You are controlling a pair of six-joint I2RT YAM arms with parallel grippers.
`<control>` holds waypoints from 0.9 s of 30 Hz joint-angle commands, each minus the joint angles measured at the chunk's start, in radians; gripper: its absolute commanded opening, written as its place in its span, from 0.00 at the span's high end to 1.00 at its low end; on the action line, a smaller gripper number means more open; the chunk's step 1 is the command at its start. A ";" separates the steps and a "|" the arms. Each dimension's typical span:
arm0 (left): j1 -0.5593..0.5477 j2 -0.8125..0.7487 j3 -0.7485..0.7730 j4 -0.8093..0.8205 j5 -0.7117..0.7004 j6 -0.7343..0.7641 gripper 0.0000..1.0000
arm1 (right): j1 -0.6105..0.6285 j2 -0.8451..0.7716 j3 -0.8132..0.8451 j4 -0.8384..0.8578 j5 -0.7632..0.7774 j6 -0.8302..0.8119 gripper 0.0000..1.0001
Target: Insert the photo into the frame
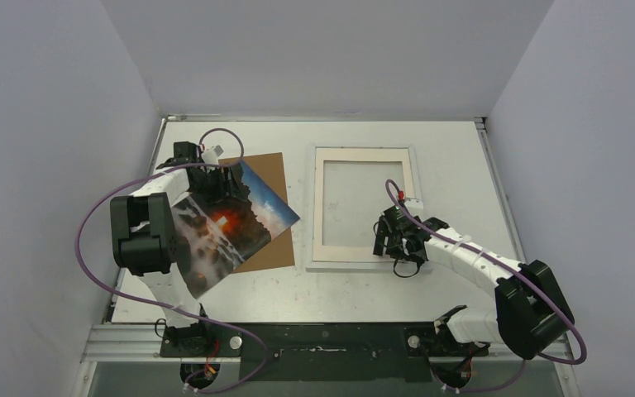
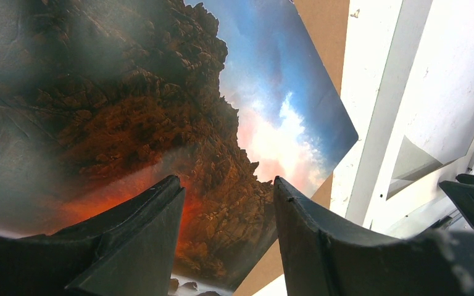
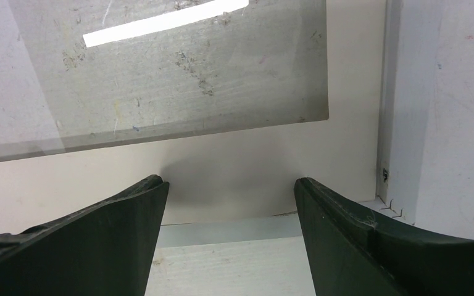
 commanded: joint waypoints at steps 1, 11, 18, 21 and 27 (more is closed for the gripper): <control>0.003 0.003 0.031 0.006 0.024 0.007 0.47 | 0.008 0.015 -0.008 0.016 0.022 0.011 0.23; 0.002 0.005 0.029 0.004 0.024 0.011 0.47 | 0.015 0.039 -0.029 0.018 0.059 0.000 0.24; 0.002 0.005 0.026 0.004 0.027 0.010 0.47 | 0.022 0.028 0.003 -0.003 0.075 -0.006 0.23; 0.003 0.003 0.027 0.001 0.026 0.012 0.47 | 0.029 0.004 0.055 -0.039 0.062 0.003 0.22; 0.002 0.001 0.033 -0.007 0.036 0.012 0.47 | 0.026 -0.060 0.156 -0.108 0.085 0.040 0.10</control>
